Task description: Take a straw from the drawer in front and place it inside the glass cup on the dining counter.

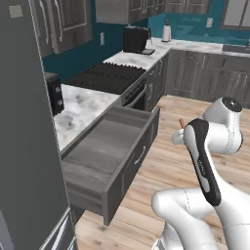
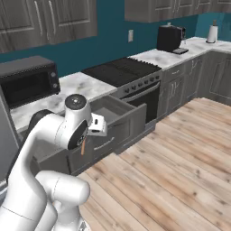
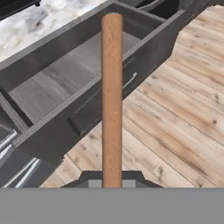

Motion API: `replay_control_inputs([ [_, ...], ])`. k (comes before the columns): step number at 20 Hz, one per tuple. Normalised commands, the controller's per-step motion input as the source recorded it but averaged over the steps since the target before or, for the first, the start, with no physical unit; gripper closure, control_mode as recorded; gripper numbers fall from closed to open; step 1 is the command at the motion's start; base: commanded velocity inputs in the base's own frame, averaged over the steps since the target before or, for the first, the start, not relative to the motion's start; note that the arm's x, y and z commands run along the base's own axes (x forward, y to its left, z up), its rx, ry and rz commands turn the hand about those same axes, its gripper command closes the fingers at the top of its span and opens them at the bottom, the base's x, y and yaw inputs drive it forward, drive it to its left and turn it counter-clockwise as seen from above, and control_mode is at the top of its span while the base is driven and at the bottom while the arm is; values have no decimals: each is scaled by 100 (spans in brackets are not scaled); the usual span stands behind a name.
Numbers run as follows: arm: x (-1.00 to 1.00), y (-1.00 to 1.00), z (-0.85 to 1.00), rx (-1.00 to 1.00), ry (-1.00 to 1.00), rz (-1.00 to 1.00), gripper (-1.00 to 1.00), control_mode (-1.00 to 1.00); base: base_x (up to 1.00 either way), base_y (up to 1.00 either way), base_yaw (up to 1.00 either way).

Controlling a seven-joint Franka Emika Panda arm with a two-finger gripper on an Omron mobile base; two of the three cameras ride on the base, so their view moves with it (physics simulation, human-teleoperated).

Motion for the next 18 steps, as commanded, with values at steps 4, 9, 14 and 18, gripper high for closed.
replay_control_inputs([
  [4,0,0,0,0,0,0,100,100,-71,-41,-62],
  [9,0,0,0,0,0,0,100,100,-64,-48,-62],
  [14,0,0,0,0,0,0,100,100,-78,-55,-57],
  [18,0,0,0,0,0,0,100,100,-77,-58,-56],
])
